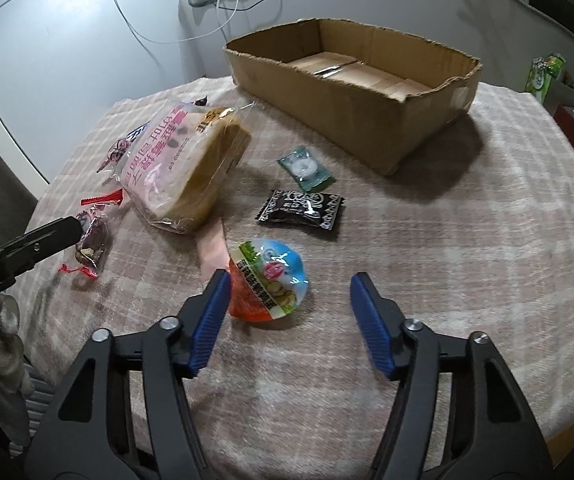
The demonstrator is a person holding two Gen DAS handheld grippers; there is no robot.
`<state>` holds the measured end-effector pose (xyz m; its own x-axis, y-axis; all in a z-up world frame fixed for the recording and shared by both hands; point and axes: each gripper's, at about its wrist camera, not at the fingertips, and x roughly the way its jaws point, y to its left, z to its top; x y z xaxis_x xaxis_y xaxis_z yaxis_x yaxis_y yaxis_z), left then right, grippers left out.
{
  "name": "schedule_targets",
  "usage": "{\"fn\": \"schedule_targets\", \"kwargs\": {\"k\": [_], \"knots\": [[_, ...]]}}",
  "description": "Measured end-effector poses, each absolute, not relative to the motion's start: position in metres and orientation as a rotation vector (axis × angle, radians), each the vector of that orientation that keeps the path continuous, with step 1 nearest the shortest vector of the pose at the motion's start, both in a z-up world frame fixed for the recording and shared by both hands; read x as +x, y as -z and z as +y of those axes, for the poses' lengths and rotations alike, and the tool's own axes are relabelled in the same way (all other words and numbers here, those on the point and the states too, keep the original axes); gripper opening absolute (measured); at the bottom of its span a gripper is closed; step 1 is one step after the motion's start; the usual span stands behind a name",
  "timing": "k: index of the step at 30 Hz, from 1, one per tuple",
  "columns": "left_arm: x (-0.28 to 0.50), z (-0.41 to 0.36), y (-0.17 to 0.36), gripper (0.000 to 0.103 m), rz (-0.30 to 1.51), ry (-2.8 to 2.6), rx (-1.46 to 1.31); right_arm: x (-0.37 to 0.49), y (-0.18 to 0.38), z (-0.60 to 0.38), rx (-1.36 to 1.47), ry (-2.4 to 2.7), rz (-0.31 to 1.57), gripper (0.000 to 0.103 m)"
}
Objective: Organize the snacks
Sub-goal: 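Grasp the orange jelly cup with the right gripper while the left gripper grasps the red-wrapped chocolate bag, then carry the jelly cup into the box and open the right gripper while the left releases the chocolate bag there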
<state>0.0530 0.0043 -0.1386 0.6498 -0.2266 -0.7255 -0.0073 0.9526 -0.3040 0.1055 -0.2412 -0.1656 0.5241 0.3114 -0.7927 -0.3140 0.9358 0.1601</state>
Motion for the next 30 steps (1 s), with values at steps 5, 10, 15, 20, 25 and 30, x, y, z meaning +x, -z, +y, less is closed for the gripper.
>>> {"fn": "schedule_targets", "kwargs": {"k": [5, 10, 15, 20, 25, 30], "knots": [[0.06, 0.002, 0.146, 0.068, 0.878, 0.132, -0.299, 0.112, 0.167, -0.232, -0.029, -0.369, 0.946, 0.061], [0.064, 0.001, 0.154, 0.058, 0.901, 0.133, -0.308, 0.114, 0.168, -0.227, -0.046, -0.365, 0.943, 0.054], [0.065, 0.003, 0.159, 0.047, 0.911, 0.118, -0.319, 0.117, 0.168, -0.23, -0.045, -0.354, 0.939, 0.04], [0.065, 0.006, 0.16, 0.037, 0.906, 0.112, -0.322, 0.12, 0.169, -0.24, 0.005, -0.371, 0.945, 0.034], [0.062, 0.008, 0.16, 0.033, 0.895, 0.112, -0.327, 0.119, 0.168, -0.244, 0.026, -0.375, 0.939, 0.031], [0.061, 0.009, 0.16, 0.033, 0.886, 0.109, -0.326, 0.115, 0.167, -0.247, 0.043, -0.383, 0.931, 0.03]]}}
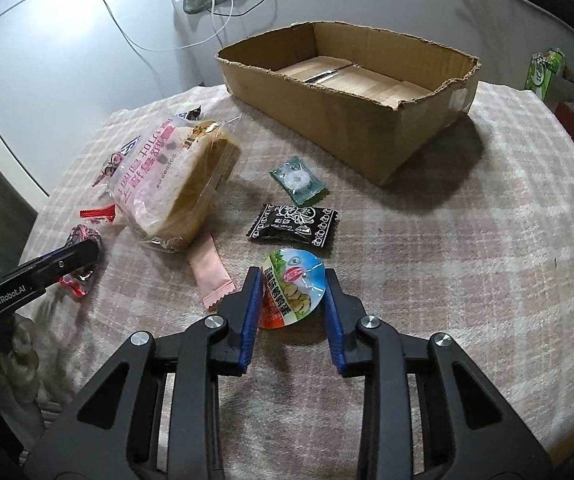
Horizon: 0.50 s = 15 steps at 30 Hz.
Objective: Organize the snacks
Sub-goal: 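Carry the jelly cup into the box and open the right gripper while the left releases the chocolate bag there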
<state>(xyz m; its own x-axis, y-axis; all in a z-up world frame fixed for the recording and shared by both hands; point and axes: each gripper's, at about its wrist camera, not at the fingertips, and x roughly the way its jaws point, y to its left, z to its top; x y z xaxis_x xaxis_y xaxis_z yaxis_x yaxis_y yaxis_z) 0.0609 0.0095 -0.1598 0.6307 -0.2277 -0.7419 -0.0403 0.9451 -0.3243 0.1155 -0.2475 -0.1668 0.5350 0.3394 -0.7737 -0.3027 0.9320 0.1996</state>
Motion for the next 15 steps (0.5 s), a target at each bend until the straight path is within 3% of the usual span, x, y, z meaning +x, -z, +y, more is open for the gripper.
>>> {"fn": "schedule_targets", "kwargs": {"k": [15], "knots": [[0.055, 0.022, 0.146, 0.033, 0.845, 0.089, -0.358, 0.111, 0.13, -0.26, 0.075, -0.38, 0.838, 0.028]]}}
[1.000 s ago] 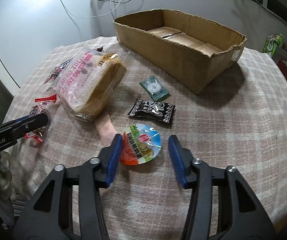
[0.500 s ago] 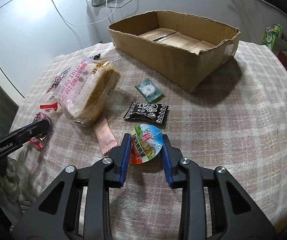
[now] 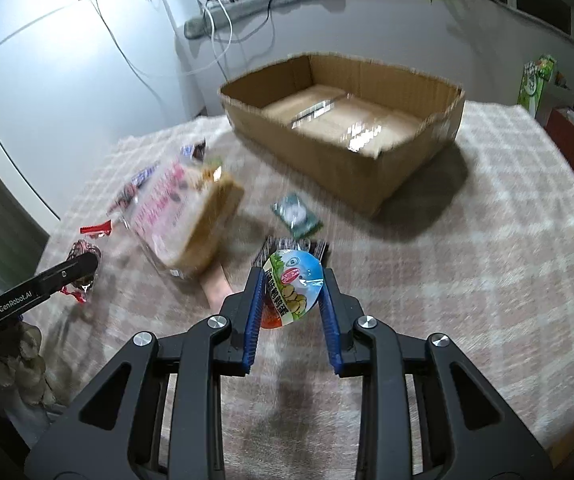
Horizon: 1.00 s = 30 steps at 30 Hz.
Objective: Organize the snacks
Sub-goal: 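Carry the jelly cup into the box and open the right gripper while the left releases the chocolate bag there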
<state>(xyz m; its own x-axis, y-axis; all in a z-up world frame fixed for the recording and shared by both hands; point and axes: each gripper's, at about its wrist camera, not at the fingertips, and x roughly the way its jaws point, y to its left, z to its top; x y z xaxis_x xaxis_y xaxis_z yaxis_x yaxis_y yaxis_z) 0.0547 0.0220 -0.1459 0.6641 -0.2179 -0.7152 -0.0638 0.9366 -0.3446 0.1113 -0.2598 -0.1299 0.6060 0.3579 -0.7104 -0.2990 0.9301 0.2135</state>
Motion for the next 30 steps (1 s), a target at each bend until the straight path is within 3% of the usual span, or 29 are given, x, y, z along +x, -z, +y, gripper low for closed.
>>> {"fn": "schedule_targets", "kwargs": {"k": [16, 30], "knots": [[0.114, -0.002, 0.084, 0.033, 0.72, 0.207, -0.294, 0.177, 0.066, -0.277, 0.034, -0.344, 0.694, 0.028], [0.206, -0.059, 0.084, 0.032, 0.781, 0.304, -0.274, 0.247, 0.088, -0.302, 0.062, -0.303, 0.773, 0.028]]}}
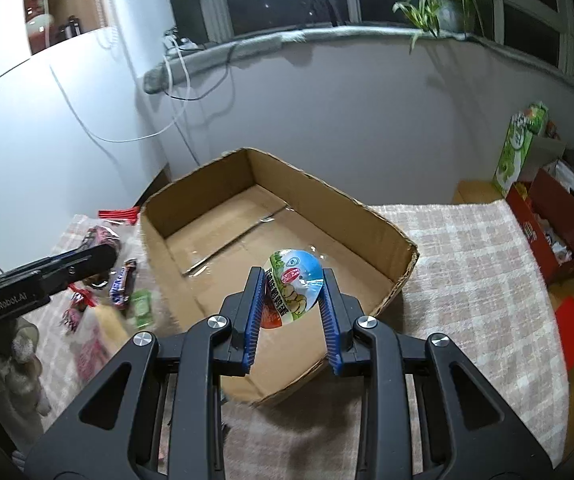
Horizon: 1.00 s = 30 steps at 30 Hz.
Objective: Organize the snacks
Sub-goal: 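Carry the jelly cup into the box and open the right gripper while the left releases the chocolate bag there, then move both grippers back to the bagged sliced-bread loaf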
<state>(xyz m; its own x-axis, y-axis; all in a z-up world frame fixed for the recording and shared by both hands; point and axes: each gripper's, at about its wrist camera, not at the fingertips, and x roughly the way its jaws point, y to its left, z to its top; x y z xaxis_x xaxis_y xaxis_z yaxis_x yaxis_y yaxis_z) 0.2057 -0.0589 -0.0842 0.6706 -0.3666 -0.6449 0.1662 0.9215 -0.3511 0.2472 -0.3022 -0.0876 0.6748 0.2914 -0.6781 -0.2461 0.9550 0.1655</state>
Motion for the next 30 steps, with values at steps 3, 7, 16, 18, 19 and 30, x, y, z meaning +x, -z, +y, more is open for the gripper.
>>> {"fn": "schedule_targets", "kwargs": {"k": [3, 7, 16, 18, 19, 30], "knots": [[0.217, -0.074, 0.088, 0.032, 0.793, 0.316, -0.256, 0.254, 0.096, -0.305, 0.06, -0.294, 0.792, 0.028], [0.229, -0.093, 0.095, 0.032, 0.821, 0.336, -0.232, 0.261, 0.103, -0.307, 0.054, -0.295, 0.807, 0.028], [0.24, -0.112, 0.102, 0.033, 0.854, 0.36, -0.194, 0.266, 0.108, -0.306, 0.04, -0.292, 0.818, 0.029], [0.241, -0.113, 0.103, 0.033, 0.859, 0.361, -0.188, 0.266, 0.109, -0.305, 0.033, -0.288, 0.815, 0.029], [0.241, -0.113, 0.103, 0.033, 0.861, 0.362, -0.186, 0.266, 0.109, -0.305, 0.031, -0.288, 0.814, 0.031], [0.239, -0.107, 0.095, 0.05, 0.836, 0.336, -0.203, 0.254, 0.097, -0.306, 0.026, -0.275, 0.78, 0.057]]}}
